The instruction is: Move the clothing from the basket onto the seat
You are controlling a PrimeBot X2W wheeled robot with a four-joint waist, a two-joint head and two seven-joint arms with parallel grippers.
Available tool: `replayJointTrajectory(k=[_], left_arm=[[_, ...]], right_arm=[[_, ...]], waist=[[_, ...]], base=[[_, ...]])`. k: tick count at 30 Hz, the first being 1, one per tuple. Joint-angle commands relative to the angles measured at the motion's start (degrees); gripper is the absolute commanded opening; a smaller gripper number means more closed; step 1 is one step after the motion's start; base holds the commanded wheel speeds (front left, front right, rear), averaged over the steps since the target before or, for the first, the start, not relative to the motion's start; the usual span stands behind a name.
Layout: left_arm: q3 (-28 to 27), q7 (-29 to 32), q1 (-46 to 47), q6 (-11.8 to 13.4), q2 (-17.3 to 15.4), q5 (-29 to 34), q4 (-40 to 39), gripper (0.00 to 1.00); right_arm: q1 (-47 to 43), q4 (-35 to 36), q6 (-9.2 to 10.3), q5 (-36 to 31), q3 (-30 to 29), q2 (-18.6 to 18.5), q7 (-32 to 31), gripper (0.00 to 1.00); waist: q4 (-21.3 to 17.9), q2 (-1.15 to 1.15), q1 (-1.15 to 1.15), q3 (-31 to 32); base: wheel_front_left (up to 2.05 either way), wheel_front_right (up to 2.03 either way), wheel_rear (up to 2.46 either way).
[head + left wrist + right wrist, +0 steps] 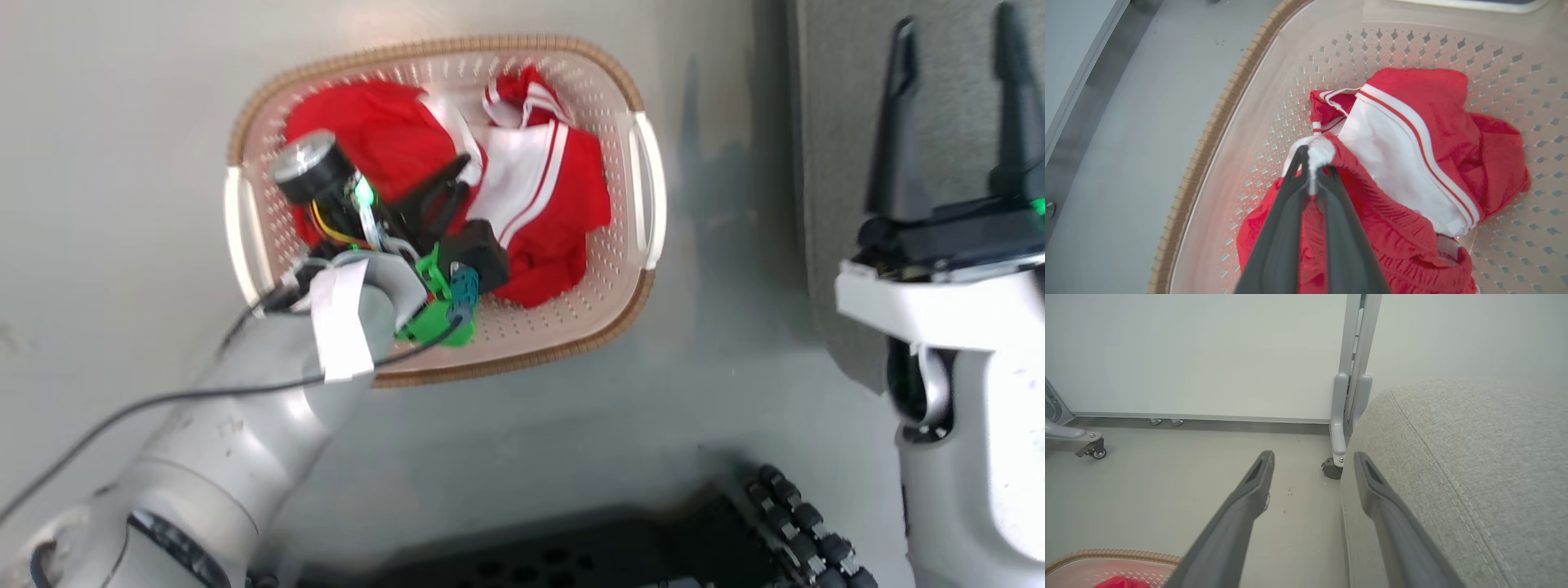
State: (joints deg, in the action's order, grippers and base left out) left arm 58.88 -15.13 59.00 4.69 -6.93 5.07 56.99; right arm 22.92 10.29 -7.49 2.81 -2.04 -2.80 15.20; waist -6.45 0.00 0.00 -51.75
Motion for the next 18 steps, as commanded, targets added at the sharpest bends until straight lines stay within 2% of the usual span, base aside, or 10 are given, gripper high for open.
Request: replayJointTrajectory(k=[1, 7, 12, 18], left_arm=[[-0.62, -0.03, -2.27, 0.74, -0.33, -1.33, -1.38, 0.00], [-3.15, -0.03, -11.03, 2.89, -1.62, -6.88, -9.81, 0.00], [-7.45, -0.04, -19.56, 1.79, -2.39, -12.52, -16.45, 0.00], [-12.31, -0.04, -28.29, 2.75, -2.56, -15.37, -23.33, 0.00]], right_arm=[[-1.39, -0.57, 0.00, -0.44, 0.58, -0.16, -0.08, 1.00], [-5.61, -2.54, 0.00, -0.49, 2.44, -0.16, -0.07, 1.00], [-10.20, -4.75, 0.00, -0.58, 4.15, -0.17, -0.07, 1.00], [-15.60, -7.70, 0.00, 0.57, 4.27, -0.17, -0.05, 1.00]], waist=[[1.75, 0.00, 0.00, 8.46], [2.45, 0.00, 0.00, 18.59], [3.09, 0.00, 0.00, 27.48], [3.50, 0.00, 0.00, 37.00]], base=[[0.00, 0.00, 0.00], [0.00, 0.00, 0.00], [0.00, 0.00, 0.00], [0.00, 0.00, 0.00]])
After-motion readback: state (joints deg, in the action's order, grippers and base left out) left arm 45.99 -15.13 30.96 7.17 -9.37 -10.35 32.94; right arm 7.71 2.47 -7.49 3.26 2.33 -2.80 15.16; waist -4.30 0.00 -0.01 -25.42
